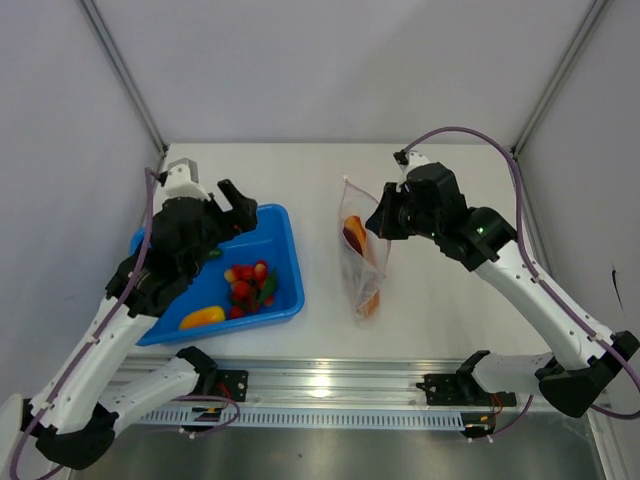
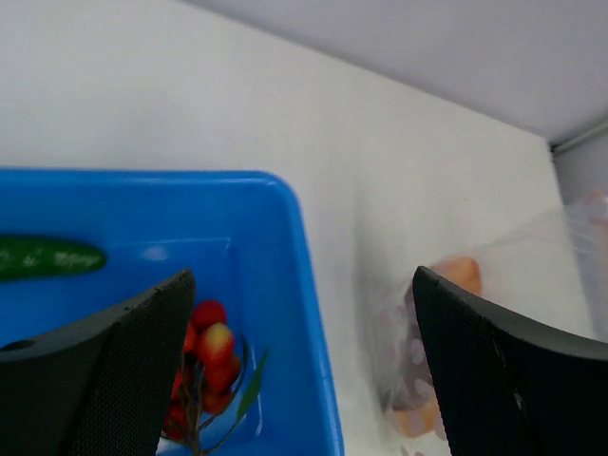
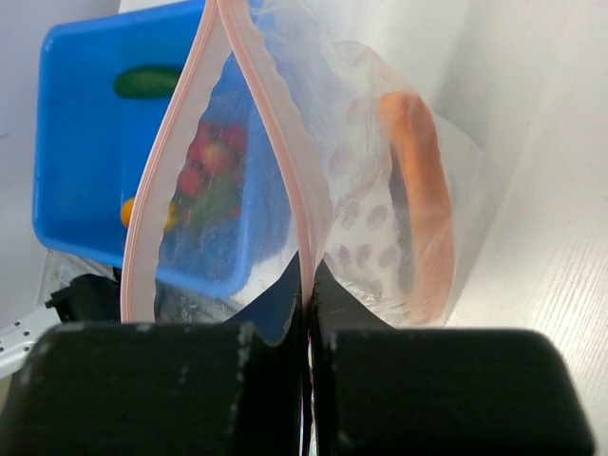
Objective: Place the food in the zip-top bag and seal the zipper
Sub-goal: Pick up the fake fruit from the bin.
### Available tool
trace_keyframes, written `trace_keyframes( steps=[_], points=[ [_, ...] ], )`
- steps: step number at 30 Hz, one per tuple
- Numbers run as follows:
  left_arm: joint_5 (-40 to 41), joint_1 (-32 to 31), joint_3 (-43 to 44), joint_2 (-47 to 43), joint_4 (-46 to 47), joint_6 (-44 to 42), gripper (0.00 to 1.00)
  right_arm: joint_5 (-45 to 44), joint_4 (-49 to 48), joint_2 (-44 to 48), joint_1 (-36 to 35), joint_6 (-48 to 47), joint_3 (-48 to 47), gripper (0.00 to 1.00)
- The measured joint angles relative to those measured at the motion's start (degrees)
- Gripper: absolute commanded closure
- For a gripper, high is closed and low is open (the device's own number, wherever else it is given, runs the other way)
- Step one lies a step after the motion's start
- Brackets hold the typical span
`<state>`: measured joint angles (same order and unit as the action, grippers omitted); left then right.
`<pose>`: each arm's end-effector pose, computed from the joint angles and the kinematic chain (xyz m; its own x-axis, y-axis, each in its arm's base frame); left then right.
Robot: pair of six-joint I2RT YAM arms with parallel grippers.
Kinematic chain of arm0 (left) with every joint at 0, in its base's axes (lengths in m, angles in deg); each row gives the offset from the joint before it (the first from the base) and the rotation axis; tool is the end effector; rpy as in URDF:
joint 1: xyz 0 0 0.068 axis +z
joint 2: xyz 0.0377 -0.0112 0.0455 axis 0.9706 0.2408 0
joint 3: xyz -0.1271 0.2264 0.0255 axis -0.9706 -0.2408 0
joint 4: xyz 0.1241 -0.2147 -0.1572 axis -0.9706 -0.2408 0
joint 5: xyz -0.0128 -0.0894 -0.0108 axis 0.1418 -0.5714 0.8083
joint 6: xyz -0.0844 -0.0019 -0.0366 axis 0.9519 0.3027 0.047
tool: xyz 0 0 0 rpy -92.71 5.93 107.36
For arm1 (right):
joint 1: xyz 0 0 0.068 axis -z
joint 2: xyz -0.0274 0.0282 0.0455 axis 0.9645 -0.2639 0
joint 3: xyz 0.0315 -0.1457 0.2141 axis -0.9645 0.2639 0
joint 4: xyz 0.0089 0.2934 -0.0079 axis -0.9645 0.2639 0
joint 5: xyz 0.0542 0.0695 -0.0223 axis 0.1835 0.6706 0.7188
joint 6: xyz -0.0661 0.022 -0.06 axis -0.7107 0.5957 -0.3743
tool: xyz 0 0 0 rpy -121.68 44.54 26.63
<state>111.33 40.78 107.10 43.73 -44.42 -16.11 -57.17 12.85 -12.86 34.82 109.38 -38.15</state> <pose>0.2214 -0.1126 0.4039 -0.2985 -0.3723 -0.8788 0.0243 0.9175 -0.3970 0.2556 0.2140 0.3844 -0.6662 0.0820 -0.7413 -0.3644 0.8314 0.4194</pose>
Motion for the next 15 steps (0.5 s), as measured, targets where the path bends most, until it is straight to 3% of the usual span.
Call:
trace_keyframes(
  steps=[5, 15],
  points=[
    [-3.08, 8.35, -0.44, 5.22, -6.64, 5.62, 0.04, 0.48, 0.09, -0.11, 0.0, -1.16, 0.39, 1.0],
    [-7.78, 9.07, -10.03, 11.37, -13.53, 15.28, 0.05, 1.09, -0.2, -0.11, 0.15, -2.08, 2.25, 1.0]
  ],
)
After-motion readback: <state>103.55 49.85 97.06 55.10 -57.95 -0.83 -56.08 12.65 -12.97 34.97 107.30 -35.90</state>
